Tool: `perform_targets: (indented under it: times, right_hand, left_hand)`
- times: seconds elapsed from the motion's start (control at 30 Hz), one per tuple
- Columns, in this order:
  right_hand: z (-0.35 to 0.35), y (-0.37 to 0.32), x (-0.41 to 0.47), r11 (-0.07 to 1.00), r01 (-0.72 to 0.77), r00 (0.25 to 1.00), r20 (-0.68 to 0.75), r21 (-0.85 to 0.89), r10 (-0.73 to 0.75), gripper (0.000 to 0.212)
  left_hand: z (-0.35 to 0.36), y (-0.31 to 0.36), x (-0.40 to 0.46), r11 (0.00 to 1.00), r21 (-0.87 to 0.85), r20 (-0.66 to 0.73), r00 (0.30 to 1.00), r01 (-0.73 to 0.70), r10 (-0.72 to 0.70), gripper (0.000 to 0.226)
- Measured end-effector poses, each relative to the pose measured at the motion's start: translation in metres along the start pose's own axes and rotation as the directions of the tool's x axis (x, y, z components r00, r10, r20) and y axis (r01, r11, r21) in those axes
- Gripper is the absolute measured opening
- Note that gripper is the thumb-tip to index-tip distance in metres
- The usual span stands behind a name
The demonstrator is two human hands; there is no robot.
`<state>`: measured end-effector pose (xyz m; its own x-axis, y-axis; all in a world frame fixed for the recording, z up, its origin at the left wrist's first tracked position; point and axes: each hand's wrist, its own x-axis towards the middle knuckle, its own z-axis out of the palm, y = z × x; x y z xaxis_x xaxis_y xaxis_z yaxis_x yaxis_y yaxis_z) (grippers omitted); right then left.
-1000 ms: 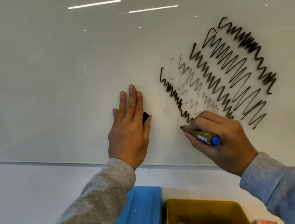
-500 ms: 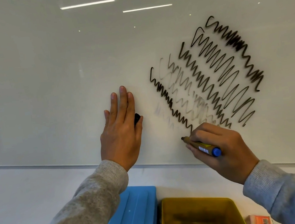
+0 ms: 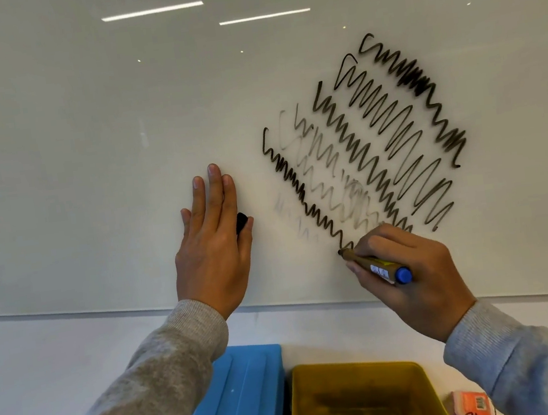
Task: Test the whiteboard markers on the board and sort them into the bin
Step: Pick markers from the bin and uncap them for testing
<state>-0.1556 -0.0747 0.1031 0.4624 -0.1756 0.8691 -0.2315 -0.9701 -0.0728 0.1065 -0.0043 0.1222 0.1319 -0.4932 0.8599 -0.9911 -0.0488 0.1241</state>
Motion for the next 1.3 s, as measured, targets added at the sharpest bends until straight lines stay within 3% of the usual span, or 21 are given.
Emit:
perform_targets:
  times: [0.3,0.5,0.67,0.77,0.87,0.97,1.07,1.2,1.3]
  right_hand:
    - [-0.001,0.003,-0.014,0.999,-0.043,0.997,0.058,0.007,0.042,0.012]
    - [0.01,-0.009,0.036,0.994,0.108,0.994,0.01,0.001,-0.108,0.009]
    - [0.019,-0.026,0.1,0.978,0.21,0.976,0.052,0.005,-0.21,0.011]
    - [0.016,-0.031,0.128,0.979,0.202,0.978,-0.046,0.003,-0.201,0.013]
    - [0.016,-0.036,0.143,0.973,0.228,0.973,0.042,-0.04,-0.226,0.014]
    - [0.013,-0.037,0.153,0.982,0.186,0.982,-0.022,-0.028,-0.187,0.014]
    - [0.011,-0.04,0.16,0.988,0.154,0.988,0.03,0.011,-0.154,0.015]
    - [0.009,-0.043,0.165,0.99,0.142,0.988,-0.063,-0.016,-0.143,0.013]
    - [0.008,-0.045,0.163,0.99,0.14,0.985,0.103,0.0,-0.139,0.014]
  left_hand:
    - [-0.001,0.001,0.0,1.0,-0.027,0.011,1.0,0.01,-0.01,0.066]
    - [-0.007,0.001,0.0,0.998,-0.059,0.02,0.999,0.028,-0.027,0.066]
    - [-0.012,-0.001,-0.001,0.998,-0.051,0.034,0.999,0.021,-0.019,0.065]
    - [-0.013,-0.003,-0.001,0.999,-0.035,0.037,0.999,0.018,-0.017,0.065]
    - [-0.012,-0.003,-0.001,1.0,-0.025,0.035,0.999,0.008,-0.008,0.065]
    - [-0.011,-0.003,-0.002,1.0,-0.023,0.036,0.999,0.02,-0.019,0.065]
    - [-0.01,-0.002,-0.002,1.0,-0.019,0.032,0.999,0.021,-0.02,0.064]
    - [-0.009,-0.003,-0.003,1.0,-0.019,0.032,0.999,0.02,-0.02,0.066]
    - [-0.01,-0.003,-0.003,1.0,-0.017,0.031,0.999,0.013,-0.013,0.065]
